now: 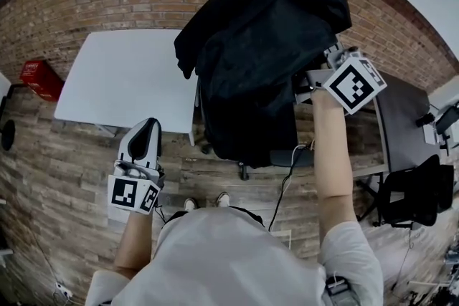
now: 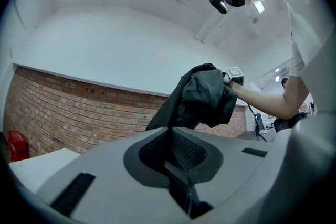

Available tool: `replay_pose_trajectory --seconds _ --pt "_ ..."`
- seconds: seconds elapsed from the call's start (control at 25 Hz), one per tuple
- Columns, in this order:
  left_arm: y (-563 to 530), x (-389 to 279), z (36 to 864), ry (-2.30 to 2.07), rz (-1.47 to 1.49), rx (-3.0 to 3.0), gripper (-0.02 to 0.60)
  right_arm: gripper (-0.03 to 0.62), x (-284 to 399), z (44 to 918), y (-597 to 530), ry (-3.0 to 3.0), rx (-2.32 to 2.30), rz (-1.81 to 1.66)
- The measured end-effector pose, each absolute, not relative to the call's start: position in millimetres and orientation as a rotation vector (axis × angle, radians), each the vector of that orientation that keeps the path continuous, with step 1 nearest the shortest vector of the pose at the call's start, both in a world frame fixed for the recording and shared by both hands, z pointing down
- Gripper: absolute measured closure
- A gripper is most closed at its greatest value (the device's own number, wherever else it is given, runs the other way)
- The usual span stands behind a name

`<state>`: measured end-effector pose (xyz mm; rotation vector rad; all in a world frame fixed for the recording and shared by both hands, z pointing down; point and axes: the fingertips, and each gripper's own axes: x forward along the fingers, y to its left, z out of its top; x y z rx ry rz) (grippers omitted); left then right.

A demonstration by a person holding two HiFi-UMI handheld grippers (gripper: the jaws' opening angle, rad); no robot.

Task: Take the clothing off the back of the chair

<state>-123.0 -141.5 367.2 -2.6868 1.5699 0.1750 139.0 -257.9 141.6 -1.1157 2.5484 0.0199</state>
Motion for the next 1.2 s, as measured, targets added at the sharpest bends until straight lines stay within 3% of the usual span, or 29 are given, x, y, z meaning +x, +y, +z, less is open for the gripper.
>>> replay_pose_trajectory --seconds 0.76,1.2 --pt "-141.1 -131.9 368.8 1.563 0.153 -2.701 0.543 0.456 265.5 124.7 -220.8 2.335 -1.434 0.161" --pt "-147.1 -138.8 369.1 1.58 0.125 -2.672 0.543 0.456 321.4 172.6 -203.7 2.26 -1.678 0.126"
